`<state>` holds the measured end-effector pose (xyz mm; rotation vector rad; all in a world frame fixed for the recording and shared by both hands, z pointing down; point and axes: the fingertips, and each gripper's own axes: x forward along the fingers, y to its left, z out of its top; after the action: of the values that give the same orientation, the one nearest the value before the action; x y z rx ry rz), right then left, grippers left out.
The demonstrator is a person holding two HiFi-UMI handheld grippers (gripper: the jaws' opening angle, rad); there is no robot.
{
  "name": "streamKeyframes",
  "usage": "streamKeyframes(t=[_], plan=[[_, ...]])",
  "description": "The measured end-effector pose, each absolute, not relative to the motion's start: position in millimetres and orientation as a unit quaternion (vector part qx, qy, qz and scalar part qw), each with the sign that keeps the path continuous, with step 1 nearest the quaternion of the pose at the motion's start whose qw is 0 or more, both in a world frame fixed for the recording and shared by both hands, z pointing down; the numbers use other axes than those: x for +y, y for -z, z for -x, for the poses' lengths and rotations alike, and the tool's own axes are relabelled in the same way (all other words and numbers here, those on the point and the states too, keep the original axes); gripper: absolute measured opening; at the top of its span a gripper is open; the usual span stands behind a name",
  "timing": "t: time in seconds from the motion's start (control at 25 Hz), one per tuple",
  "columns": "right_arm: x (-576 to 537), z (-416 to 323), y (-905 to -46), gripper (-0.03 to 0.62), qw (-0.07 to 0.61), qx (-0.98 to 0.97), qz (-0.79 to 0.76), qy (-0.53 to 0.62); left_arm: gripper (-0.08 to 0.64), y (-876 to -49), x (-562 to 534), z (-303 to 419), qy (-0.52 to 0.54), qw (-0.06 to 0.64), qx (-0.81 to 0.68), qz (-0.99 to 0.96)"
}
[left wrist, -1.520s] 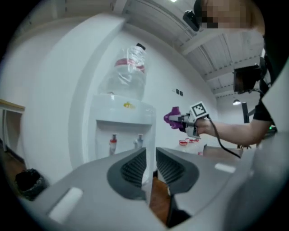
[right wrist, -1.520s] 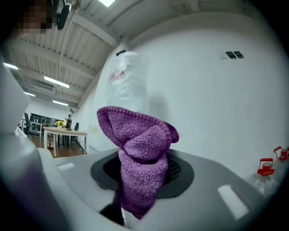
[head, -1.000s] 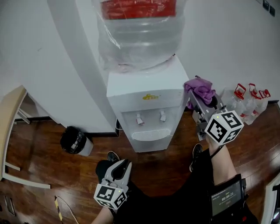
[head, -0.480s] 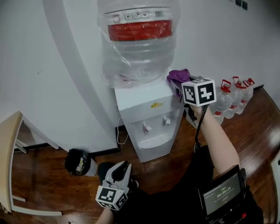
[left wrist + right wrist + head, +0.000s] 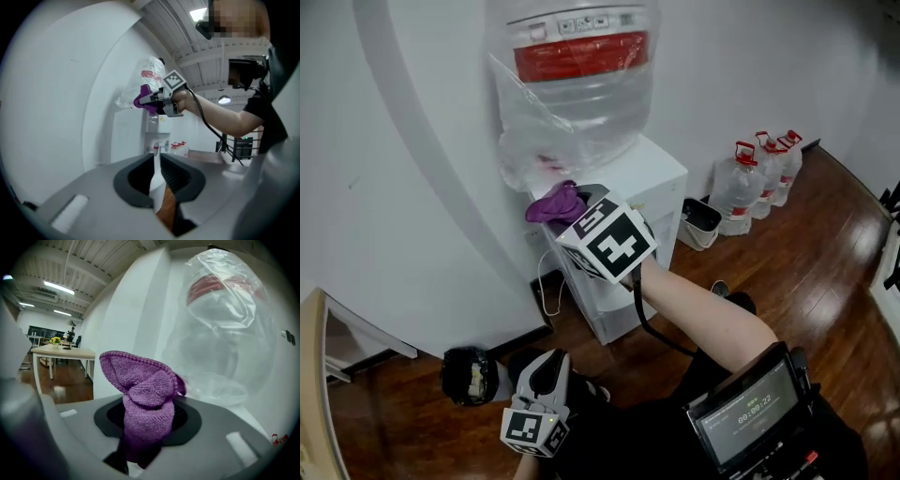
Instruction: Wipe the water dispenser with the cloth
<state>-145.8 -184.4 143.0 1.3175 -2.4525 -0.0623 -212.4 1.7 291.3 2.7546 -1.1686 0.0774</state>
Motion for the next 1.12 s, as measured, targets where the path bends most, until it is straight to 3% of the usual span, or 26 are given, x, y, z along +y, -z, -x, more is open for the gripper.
streamKeyframes(t=[0.16,0.4,0.56,0.68,0.8,0.96,1.12], plan=[[-184,114,-150,0.156,0.179,-0.852,-0.490,0.038,0.058,-299,-6,210,-0.035,0.090,-0.375,-0.922],[-210,-76,-156,0.155,0.106,-0.773,-0.625,-0.028,0.057,-301,3,168,-0.044,0.089,-0.325,-0.940],[-212,-133,-156,0.155,0.042,-0.751,-0.657,-0.057,0.057,-300,2,155,-0.041,0.084,-0.313,-0.945],[-200,-105,-151,0.155,0.001,-0.753,-0.658,-0.013,0.057,-307,-4,158,-0.040,0.099,-0.323,-0.940],[-171,-19,-143,0.156,-0.039,-0.789,-0.608,0.087,0.055,-311,-7,163,-0.040,0.103,-0.330,-0.937],[-128,112,-147,0.156,-0.004,-0.833,-0.510,0.217,0.055,-313,-11,169,-0.043,0.103,-0.343,-0.933],[-115,146,-163,0.156,-0.004,-0.846,-0.476,0.240,0.055,-318,-9,175,-0.049,0.103,-0.350,-0.930]])
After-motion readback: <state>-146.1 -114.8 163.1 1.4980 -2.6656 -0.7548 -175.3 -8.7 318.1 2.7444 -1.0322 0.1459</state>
